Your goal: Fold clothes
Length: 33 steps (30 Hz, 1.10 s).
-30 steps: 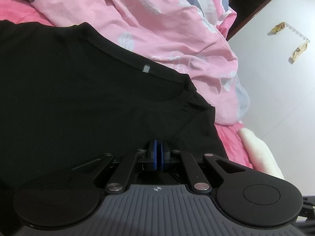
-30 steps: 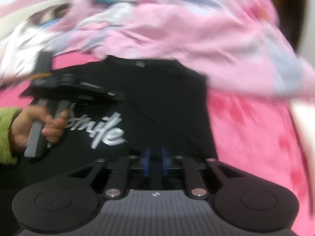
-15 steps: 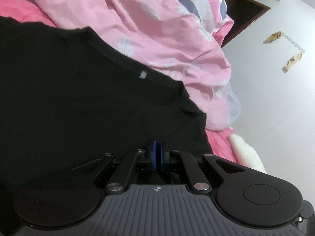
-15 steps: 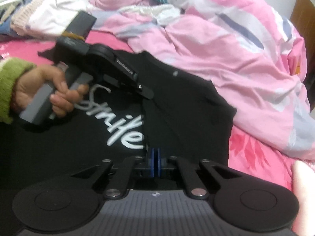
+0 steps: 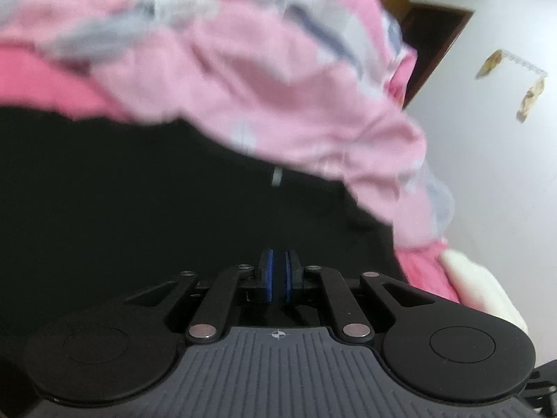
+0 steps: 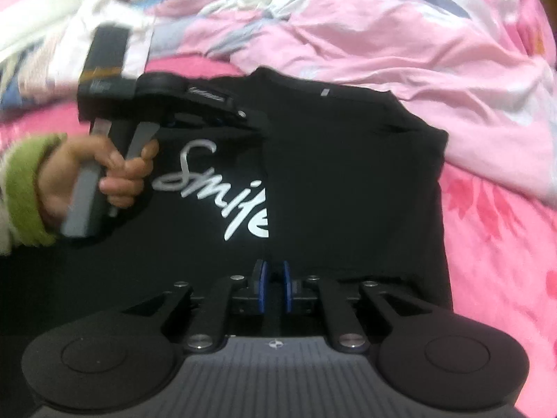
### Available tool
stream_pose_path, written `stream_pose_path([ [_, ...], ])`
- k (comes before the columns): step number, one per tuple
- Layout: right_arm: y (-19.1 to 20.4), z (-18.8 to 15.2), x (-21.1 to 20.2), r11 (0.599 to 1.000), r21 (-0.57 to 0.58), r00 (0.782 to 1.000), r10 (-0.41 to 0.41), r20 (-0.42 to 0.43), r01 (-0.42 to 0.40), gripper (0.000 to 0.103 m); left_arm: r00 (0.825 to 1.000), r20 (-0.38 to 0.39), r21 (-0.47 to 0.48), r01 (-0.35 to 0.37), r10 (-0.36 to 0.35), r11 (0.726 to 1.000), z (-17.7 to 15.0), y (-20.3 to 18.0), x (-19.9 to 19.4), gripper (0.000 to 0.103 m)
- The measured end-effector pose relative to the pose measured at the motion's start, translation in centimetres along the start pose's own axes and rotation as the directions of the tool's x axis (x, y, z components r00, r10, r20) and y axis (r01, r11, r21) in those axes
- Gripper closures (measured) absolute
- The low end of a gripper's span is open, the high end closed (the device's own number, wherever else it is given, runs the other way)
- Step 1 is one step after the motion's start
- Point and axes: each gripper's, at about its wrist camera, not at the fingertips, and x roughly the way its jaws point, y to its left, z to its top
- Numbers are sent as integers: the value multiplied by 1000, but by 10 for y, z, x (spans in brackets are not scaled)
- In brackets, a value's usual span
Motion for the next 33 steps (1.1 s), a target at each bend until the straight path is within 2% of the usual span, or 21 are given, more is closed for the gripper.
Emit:
stream_pose_path([
  [2,-16,2,-10,997,81,999,-9,37,6,92,999,15,49,34,-35,998,2,-11,-3,98],
  [4,-36,7,-16,983,176,996,-57,67,45,92,996,-31,120,87,-84,989,1,-27,2,97],
  [7,-65,10,-15,946,299,985,-153,78,123,92,995,-65,203,88,-76,975,-6,-42,7,97],
  [10,-95,1,-7,894,428,975,-199,103,137,91,994,-96,215,77,-57,974,-10,-37,11,97],
  [14,-132,-33,8,787,613,967,-203,153,68,91,990,-139,186,49,-23,981,2,-32,21,96],
  [16,-147,-53,13,733,680,962,-187,200,0,91,987,-160,194,53,-21,979,13,-38,30,85],
  [17,-154,-61,16,711,702,958,-168,231,-44,91,984,-177,206,61,-24,977,19,-45,39,76],
  [20,-169,-79,19,662,732,942,-116,314,-162,91,973,-230,238,89,-33,967,36,-67,68,67],
  [23,-177,-88,22,638,733,931,-66,358,-237,91,958,-285,266,124,-45,956,47,-95,110,63],
  [25,-179,-93,22,628,728,922,-42,385,-275,91,940,-338,283,146,-44,948,49,-113,137,59],
  [27,-179,-95,22,629,718,915,-27,403,-298,91,926,-376,295,136,-16,946,49,-130,162,58],
  [29,-178,-94,22,641,707,915,-21,403,-297,90,925,-380,324,111,22,940,49,-145,177,58],
  [33,-176,-94,21,654,694,914,-11,405,-300,89,925,-358,430,41,129,902,44,-168,195,58],
])
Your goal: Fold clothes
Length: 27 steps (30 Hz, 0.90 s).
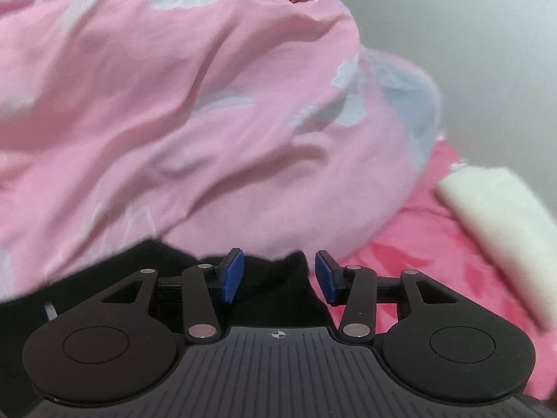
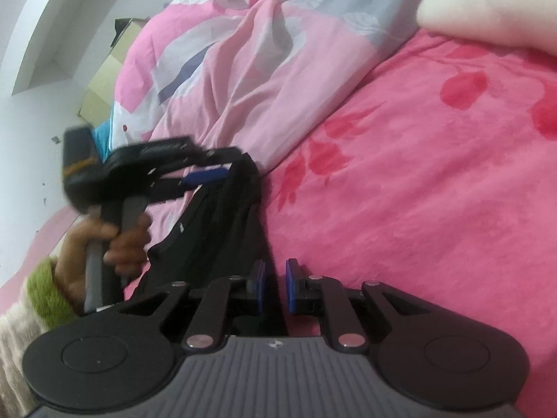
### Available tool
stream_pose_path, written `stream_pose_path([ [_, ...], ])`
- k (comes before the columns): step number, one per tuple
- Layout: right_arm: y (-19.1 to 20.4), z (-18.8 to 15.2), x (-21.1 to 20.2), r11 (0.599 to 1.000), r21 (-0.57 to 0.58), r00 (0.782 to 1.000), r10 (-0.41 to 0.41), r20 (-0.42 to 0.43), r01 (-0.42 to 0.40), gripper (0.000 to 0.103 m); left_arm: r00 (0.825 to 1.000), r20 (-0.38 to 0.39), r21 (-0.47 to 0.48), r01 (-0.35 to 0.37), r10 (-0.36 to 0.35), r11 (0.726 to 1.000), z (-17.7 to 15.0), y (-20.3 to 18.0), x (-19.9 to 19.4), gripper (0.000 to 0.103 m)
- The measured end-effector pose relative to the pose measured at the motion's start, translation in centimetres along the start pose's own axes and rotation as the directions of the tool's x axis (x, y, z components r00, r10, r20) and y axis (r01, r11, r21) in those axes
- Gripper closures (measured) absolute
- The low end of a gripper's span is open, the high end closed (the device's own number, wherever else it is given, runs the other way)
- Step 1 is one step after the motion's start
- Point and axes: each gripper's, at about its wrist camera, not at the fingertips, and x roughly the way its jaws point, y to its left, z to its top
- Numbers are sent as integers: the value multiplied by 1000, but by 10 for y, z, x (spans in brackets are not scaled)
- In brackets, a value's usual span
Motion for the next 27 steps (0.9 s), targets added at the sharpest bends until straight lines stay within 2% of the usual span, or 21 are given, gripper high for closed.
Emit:
stream_pose_path([
  [7,0,0,0,1000,-2,1000,4,0,-4,89,991,-20,97,-131,133,987,0,-23,15,61],
  [10,0,-1,-1,1000,-5,1000,3,0,-3,89,987,-1,99,-161,162,982,0,-24,15,78],
  [11,0,-1,-1,1000,-6,1000,2,0,-2,89,986,10,91,-167,167,982,-1,-22,14,89],
  [12,0,-1,-1,1000,-8,1000,1,0,-1,89,986,21,80,-168,167,983,-1,-20,12,95],
  [14,1,-2,-1,1000,-10,1000,-1,0,1,89,985,60,56,-168,164,984,-2,-15,6,100],
  [20,2,-2,-2,1000,-14,1000,-6,0,6,89,975,161,-4,-157,156,988,-2,-3,-6,101],
  [22,2,-2,-2,1000,-14,1000,-6,0,6,89,977,162,-22,-140,141,990,-3,0,-5,101],
  [27,1,-2,-1,1000,-7,1000,-1,0,1,89,992,108,-79,-55,64,995,-8,13,-12,98],
])
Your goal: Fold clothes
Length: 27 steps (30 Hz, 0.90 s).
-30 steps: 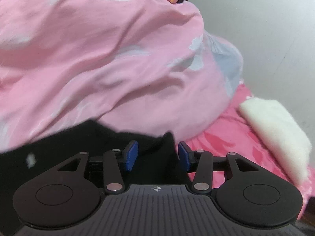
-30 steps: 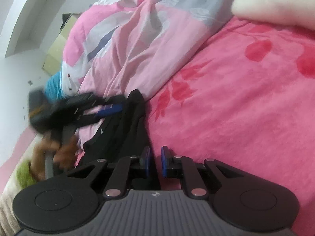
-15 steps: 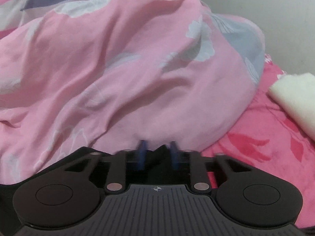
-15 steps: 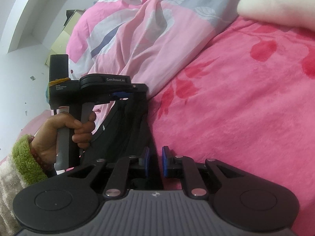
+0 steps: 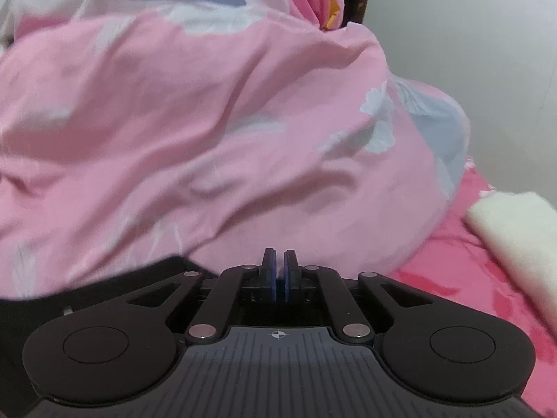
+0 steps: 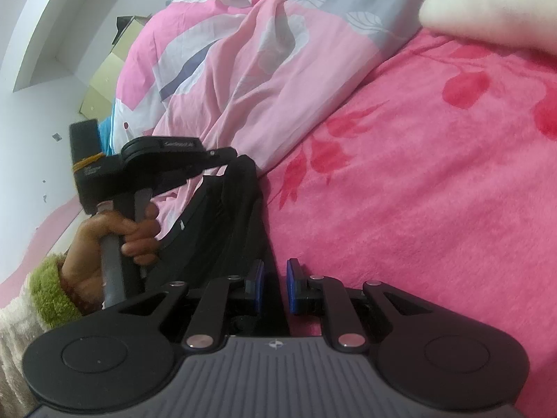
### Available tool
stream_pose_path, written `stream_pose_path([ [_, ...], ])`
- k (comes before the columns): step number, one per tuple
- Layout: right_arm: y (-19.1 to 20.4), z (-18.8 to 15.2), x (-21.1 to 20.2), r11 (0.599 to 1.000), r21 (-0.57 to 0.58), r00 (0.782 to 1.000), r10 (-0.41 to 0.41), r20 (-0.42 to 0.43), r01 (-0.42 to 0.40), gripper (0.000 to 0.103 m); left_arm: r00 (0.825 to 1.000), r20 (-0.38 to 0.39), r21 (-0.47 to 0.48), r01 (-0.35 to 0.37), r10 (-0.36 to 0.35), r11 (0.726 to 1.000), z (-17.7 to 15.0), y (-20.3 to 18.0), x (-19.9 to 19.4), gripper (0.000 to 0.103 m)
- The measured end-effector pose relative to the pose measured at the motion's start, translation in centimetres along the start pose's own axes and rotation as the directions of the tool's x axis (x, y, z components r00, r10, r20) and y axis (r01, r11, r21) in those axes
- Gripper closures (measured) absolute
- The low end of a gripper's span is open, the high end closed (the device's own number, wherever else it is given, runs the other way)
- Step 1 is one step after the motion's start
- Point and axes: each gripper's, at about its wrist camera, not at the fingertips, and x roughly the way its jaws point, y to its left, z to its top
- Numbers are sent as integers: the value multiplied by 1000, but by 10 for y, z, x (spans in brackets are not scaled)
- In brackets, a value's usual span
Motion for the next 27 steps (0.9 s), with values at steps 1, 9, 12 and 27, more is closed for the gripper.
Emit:
stream_pose_path([
  [1,0,0,0,1000,1,1000,1,0,-1,89,1000,-7,-3,11,-11,1000,-2,4,-7,97],
  [9,-2,0,-2,1000,23,1000,15,9,-15,88,993,-113,-52,41,-46,998,-35,59,-69,74],
  [12,4,3,-9,1000,12,1000,28,10,-28,87,984,-154,-107,74,-90,992,-55,82,-83,73],
  [27,204,-129,35,214,-976,929,-368,-46,37,75,972,-160,-72,164,-174,984,-99,100,-86,72],
])
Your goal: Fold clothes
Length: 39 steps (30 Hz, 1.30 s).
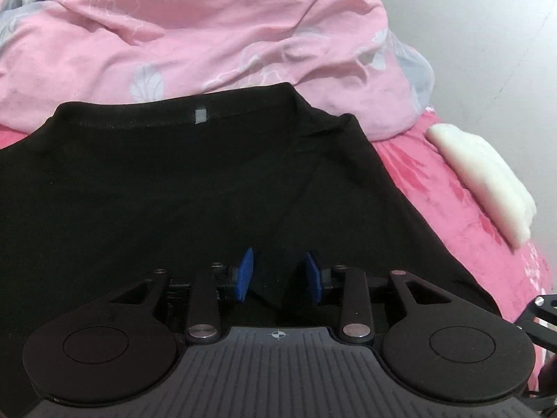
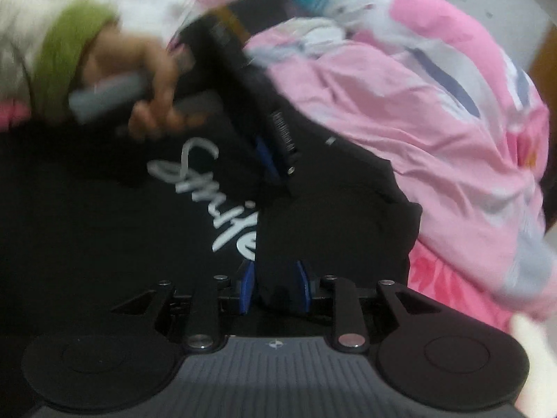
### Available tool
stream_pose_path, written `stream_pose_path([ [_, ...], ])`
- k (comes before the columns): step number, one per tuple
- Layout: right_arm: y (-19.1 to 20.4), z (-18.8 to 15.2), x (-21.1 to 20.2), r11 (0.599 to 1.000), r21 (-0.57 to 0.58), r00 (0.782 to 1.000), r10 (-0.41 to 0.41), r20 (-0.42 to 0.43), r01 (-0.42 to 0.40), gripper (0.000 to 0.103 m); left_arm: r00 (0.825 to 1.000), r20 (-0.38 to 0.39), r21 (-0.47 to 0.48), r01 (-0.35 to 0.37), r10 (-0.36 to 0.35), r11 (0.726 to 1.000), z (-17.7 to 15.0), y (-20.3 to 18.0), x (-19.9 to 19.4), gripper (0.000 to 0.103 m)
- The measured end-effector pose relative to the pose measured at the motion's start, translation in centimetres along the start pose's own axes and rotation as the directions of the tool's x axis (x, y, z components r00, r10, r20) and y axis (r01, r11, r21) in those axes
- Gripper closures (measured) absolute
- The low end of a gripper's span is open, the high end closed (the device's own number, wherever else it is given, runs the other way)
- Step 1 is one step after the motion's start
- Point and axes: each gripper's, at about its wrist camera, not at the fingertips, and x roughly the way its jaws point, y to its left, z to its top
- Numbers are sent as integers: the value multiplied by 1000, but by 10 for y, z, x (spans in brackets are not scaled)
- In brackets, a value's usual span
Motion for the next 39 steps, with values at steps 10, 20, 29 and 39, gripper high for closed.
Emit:
stream_pose_path([
  [10,-8,17,9,998,62,999,6,-49,-3,100,993,99,12,-70,68,997,-2,2,-17,103],
  [20,-7,28,-4,992,88,996,91,-12,-90,100,994,95,-21,-59,61,998,-10,15,-38,103],
  [29,-13,22,1,992,108,996,76,-47,-71,99,994,74,51,-89,85,995,-9,4,-12,67],
  [39,-19,15,3,989,139,997,62,-54,-54,99,978,147,163,-170,146,972,-21,-23,-6,102],
])
